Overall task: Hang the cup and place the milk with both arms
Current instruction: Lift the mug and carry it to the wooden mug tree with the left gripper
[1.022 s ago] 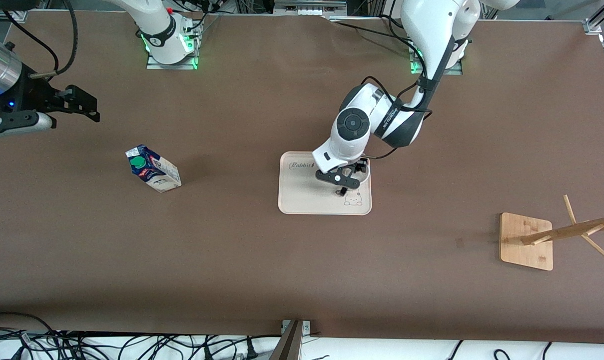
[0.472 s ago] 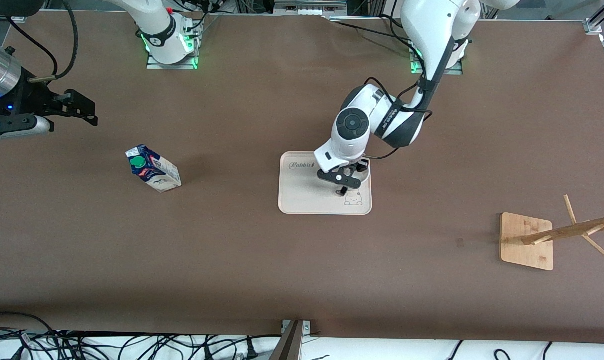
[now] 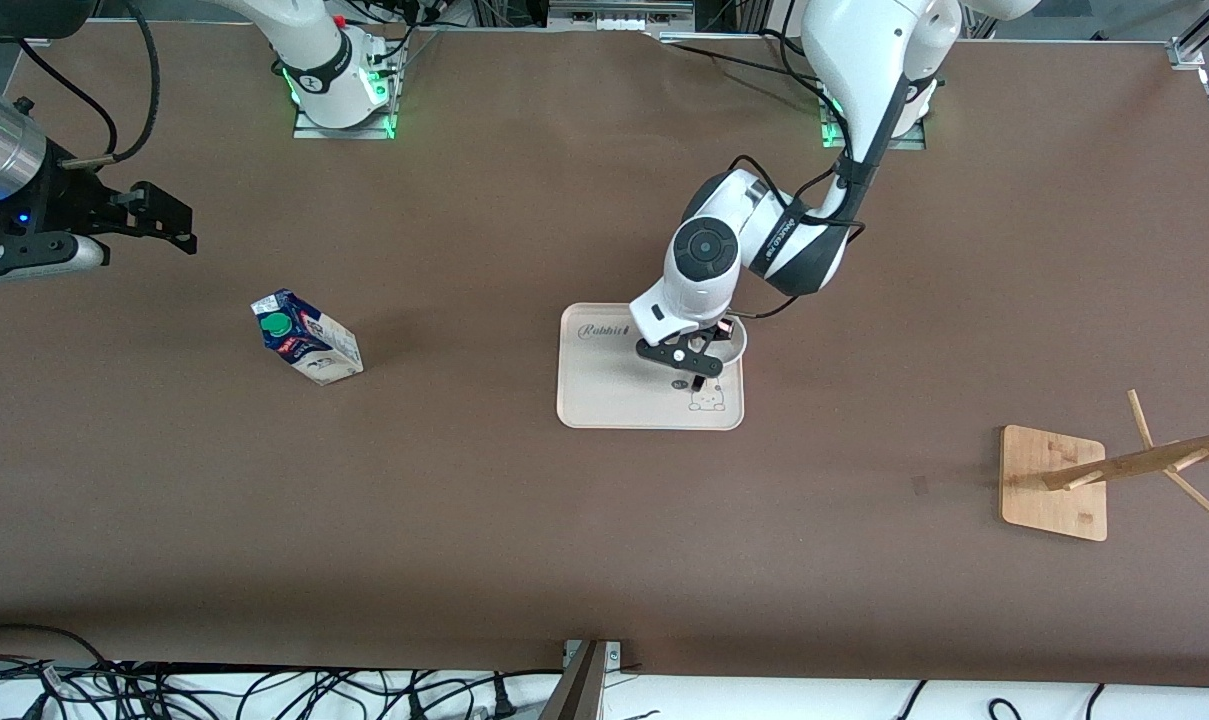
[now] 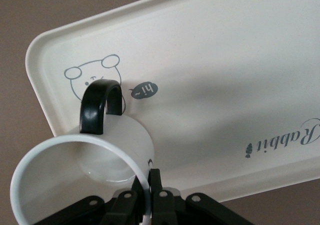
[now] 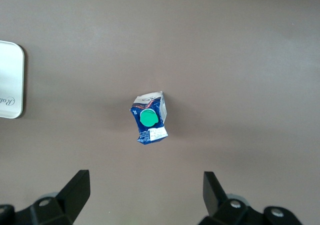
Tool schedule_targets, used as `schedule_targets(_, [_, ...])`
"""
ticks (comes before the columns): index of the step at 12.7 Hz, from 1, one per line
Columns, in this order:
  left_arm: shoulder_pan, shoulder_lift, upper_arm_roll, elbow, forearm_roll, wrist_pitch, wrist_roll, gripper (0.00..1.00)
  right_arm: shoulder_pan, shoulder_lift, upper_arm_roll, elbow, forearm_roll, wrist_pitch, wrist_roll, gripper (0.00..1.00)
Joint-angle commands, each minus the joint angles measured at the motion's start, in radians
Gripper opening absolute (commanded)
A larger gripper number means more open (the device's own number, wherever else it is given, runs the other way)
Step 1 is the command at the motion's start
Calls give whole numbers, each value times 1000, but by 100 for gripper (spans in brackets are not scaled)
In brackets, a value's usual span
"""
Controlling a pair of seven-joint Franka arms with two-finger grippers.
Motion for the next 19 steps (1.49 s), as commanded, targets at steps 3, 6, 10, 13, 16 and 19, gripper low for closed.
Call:
schedule_targets(3, [4,-141,-2,38,0,-90,-76,0,-353,3,337,4,-9,0,-12,100])
schedule_targets(6, [48,-234,-1,189,1,-247,-92,0,-488,1,474,6,-11,2,-10,100])
schedule_targets(10, [261,-360,-2,184,1,-247,-52,0,-491,4,474,10,-8,22,-10,100])
schedule_targets(13, [390,-360,2,188,-9,-221,6,0,-491,7,474,12,-1,25,-4,100])
schedule_targets(16, [482,-337,10,191,-71,-209,50,0,-492,13,474,12,-4,32,1,100])
schedule_targets(19, [518,-327,54,191,-72,-138,50,0,-494,13,474,12,-9,34,1,100])
